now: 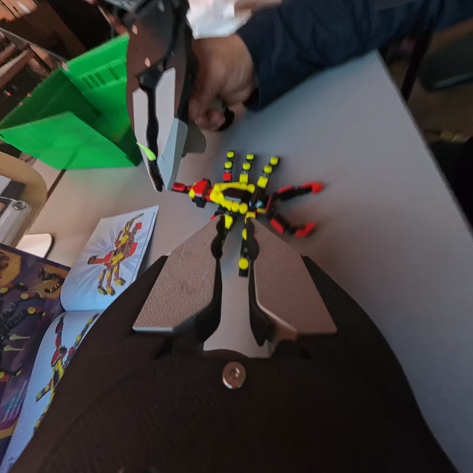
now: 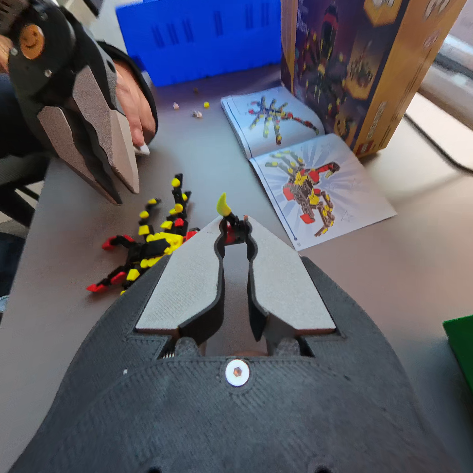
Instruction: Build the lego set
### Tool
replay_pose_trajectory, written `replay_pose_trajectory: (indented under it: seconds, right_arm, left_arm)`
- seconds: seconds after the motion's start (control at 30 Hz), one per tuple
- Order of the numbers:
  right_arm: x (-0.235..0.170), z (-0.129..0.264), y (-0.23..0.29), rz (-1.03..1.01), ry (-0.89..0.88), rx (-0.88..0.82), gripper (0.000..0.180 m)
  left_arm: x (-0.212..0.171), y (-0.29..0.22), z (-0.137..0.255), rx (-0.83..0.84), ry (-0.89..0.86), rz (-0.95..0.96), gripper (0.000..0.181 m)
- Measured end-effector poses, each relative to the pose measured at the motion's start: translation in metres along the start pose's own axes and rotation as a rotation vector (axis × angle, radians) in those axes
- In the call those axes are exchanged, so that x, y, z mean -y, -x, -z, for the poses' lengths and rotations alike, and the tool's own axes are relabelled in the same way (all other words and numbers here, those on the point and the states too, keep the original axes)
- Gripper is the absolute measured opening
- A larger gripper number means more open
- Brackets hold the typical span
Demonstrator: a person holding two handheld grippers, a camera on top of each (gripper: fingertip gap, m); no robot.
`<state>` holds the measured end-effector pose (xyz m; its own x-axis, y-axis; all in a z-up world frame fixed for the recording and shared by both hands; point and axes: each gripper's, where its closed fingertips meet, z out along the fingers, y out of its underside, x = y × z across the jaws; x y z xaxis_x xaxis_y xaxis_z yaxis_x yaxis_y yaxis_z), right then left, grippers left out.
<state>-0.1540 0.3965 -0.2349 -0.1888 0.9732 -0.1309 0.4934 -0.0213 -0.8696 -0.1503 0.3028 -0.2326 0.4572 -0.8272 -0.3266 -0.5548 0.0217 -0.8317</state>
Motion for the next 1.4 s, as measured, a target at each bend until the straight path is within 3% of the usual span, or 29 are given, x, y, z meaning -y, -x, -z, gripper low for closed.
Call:
replay_pose_trajectory:
  seconds: [0.03,0.2,0.33,0.5,0.7,1.1,1.23,1.4]
  right_arm:
    - [0.008,0.004,0.002,0.003,-0.038,0.001,0.009]
    - [0.040,0.024,0.008,0.067,-0.186,-0.043,0.009]
    - [0.059,0.032,0.025,0.063,-0.288,0.024,0.009]
    - [0.069,0.039,0.032,0.048,-0.335,0.050,0.010]
    - [0.075,0.043,0.043,0.021,-0.362,0.114,0.009]
    - [0.056,0.034,0.036,-0.103,-0.301,0.213,0.019]
    - [0.046,0.026,0.040,-0.122,-0.248,0.263,0.015]
    - [0.035,0.020,0.029,-0.064,-0.179,0.158,0.020]
  left_arm:
    - [0.012,0.002,0.005,-0.006,-0.055,0.033,0.013]
    - [0.057,0.053,0.031,0.107,-0.263,0.342,0.012]
    - [0.038,0.058,-0.001,-0.039,-0.072,0.592,0.039]
    - [0.045,0.047,-0.027,-0.131,-0.032,0.606,0.041]
    - [0.058,0.040,-0.038,-0.225,-0.117,0.656,0.022]
    - [0.046,0.040,-0.031,-0.188,-0.178,0.665,0.022]
    - [0.044,0.040,-0.031,-0.181,-0.198,0.675,0.022]
    - [0.035,0.054,-0.031,-0.097,-0.198,0.689,0.022]
